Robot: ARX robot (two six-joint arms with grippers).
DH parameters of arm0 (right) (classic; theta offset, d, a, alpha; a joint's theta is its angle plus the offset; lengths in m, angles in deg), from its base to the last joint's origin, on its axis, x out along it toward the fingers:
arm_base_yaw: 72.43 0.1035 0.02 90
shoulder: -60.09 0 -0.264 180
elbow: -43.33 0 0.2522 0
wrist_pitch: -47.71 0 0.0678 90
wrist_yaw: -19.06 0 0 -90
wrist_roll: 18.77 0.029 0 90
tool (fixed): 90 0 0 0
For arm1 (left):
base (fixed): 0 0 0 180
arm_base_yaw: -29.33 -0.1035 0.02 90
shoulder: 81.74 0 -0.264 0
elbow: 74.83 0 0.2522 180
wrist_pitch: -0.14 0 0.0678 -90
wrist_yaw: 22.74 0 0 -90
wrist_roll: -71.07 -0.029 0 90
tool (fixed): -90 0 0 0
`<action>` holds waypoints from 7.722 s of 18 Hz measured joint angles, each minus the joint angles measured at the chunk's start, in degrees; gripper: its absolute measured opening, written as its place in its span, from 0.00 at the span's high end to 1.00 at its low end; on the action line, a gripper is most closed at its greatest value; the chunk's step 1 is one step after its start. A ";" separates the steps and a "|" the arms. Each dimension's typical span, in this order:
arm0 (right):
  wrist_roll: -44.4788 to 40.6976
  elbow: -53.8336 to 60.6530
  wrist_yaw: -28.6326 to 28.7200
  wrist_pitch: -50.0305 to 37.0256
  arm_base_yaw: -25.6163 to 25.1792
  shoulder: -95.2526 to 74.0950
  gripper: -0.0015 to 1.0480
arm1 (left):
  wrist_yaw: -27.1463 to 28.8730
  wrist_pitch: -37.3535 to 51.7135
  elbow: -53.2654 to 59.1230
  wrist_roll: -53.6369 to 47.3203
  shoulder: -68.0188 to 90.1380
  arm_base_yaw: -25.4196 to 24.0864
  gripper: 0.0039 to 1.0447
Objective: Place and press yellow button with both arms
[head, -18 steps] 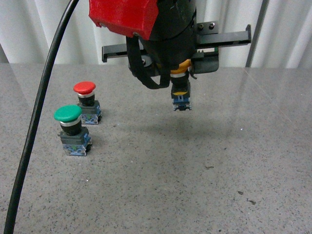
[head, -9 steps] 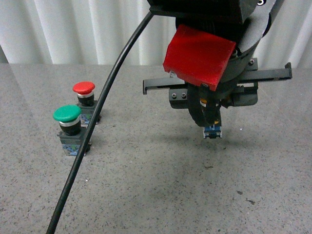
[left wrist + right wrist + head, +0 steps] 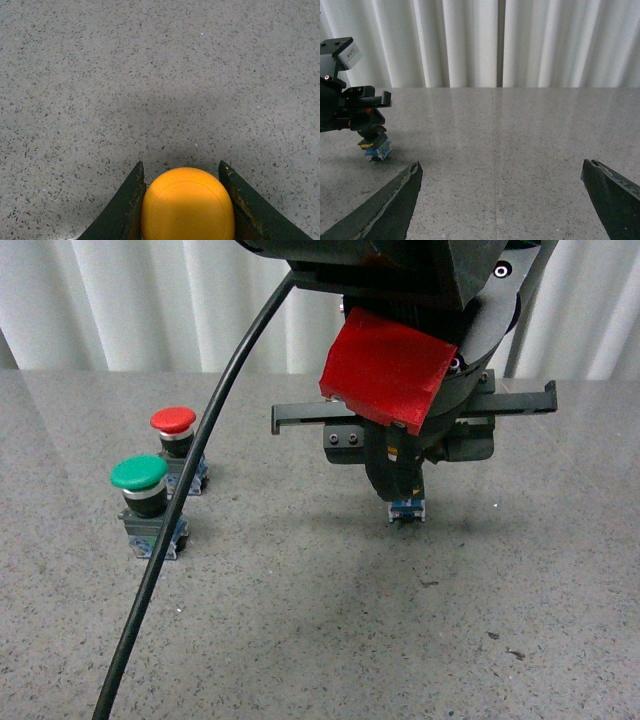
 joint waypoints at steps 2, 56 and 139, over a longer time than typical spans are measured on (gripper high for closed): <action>0.00 0.00 0.00 0.00 0.00 0.00 0.06 | 0.46 0.02 0.11 0.02 0.13 -0.50 0.65; 0.00 0.00 0.00 0.02 0.00 0.00 0.06 | -22.60 27.65 84.24 -28.30 -101.77 -40.89 0.99; -3.19 -58.25 7.67 -9.66 23.52 -101.00 0.98 | -22.62 12.46 84.19 -28.33 -116.24 -40.89 0.06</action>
